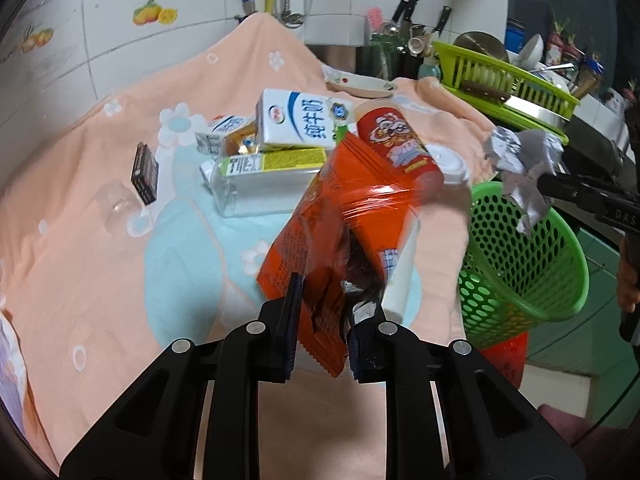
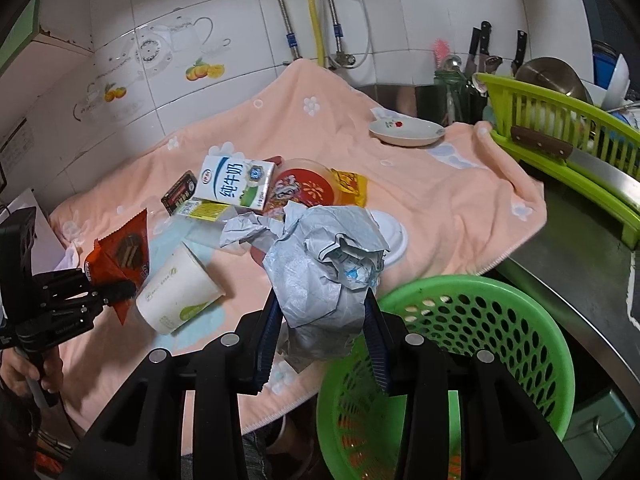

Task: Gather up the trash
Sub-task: 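Drop the crumpled tissue into the green basket with the right tool while the left tool lifts the bag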

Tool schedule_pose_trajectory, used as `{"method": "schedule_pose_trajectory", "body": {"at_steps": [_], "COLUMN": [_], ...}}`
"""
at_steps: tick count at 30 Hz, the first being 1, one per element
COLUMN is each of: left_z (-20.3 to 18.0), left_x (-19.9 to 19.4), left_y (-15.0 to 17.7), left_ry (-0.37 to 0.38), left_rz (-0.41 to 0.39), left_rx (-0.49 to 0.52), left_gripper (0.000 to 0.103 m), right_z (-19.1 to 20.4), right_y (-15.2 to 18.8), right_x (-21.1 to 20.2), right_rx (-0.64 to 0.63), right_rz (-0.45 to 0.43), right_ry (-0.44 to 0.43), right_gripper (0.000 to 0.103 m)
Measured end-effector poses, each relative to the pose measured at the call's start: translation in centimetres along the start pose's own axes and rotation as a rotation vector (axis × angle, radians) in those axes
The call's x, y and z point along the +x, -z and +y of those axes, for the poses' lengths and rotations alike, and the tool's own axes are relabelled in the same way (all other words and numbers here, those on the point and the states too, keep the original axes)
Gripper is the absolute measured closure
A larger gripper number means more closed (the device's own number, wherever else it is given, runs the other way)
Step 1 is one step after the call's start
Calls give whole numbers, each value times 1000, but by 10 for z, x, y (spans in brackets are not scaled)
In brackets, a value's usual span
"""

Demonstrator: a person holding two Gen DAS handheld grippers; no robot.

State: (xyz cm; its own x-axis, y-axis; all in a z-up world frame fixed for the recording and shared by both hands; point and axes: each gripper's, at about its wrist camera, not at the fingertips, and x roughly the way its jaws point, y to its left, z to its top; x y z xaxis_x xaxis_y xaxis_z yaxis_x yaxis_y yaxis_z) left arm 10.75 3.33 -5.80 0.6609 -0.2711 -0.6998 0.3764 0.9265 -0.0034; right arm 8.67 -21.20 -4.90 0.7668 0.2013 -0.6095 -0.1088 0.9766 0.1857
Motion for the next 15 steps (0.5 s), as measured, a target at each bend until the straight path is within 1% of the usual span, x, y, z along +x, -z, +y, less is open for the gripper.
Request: {"method": "schedule_pose_trajectory", "body": {"at_steps": [3, 7, 10, 15], "left_z": [4, -1, -11, -41], "left_x": [-3, -14, -22, -28], "left_y": [1, -2, -6, -14], "left_ry": [3, 13, 50, 147], "left_rz": [-6, -33, -45, -65], "left_rx": [-21, -12, -2, 21], "left_gripper": [83, 84, 84, 84], "right_z": [-1, -3, -6, -18], "right_y": [1, 3, 9, 22], "right_x": [-2, -7, -13, -28], "right_rx": [2, -4, 2, 11], "right_rz": [-5, -14, -16, -14], "right_ry": [6, 23, 37, 95], "right_gripper": [65, 65, 65, 65]}}
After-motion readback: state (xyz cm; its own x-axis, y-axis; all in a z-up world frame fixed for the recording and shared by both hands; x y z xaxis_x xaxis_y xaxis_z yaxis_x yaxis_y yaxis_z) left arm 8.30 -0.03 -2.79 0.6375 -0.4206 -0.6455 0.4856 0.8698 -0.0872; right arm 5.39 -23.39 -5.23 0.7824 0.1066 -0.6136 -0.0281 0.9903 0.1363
